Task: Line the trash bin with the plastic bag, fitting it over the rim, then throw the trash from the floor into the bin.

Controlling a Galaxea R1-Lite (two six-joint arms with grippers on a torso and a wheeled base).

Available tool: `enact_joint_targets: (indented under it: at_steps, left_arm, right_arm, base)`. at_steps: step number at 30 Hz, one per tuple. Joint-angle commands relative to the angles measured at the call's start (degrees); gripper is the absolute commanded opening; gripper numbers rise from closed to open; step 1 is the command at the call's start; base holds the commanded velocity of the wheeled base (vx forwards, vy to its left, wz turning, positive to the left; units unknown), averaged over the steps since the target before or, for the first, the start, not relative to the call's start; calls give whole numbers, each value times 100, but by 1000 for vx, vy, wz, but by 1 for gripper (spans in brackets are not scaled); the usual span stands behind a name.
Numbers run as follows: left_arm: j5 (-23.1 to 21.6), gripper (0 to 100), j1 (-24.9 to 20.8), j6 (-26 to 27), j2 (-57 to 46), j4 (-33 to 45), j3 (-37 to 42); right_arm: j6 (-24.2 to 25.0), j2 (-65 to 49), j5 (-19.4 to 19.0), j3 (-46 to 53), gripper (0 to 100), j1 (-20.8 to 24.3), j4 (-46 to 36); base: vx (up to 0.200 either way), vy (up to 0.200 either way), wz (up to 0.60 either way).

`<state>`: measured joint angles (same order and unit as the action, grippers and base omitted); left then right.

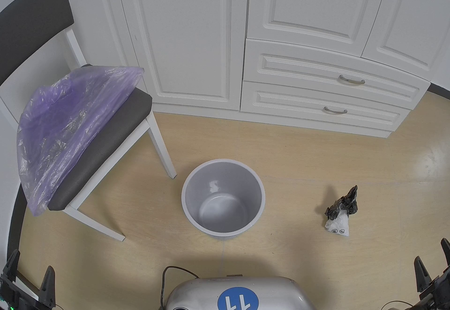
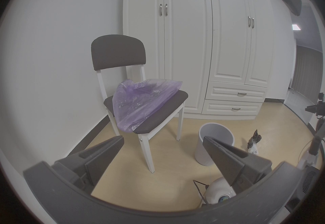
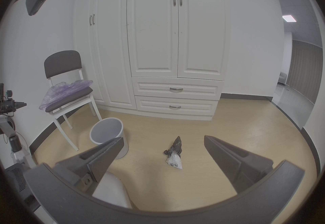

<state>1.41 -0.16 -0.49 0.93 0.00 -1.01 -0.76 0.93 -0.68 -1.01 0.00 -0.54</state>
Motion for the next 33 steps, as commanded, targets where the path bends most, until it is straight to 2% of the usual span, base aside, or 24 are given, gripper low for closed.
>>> enact_joint_targets:
  at_steps: [1,23,33]
  left_arm:
    - [17,100,-2,-22,-75,0,101]
    - [-18,100,-2,22,-84,0,101]
    - [-194,100,16,163,-84,-9,101]
  right_arm:
    - [-4,-93,-2,101,100,0,1]
    - [23,-93,-11,101,100,9,1]
    - [-171,-93,-37,101,100,0,27]
  base:
    - [0,0,0]
    - [0,0,0]
    - [0,0,0]
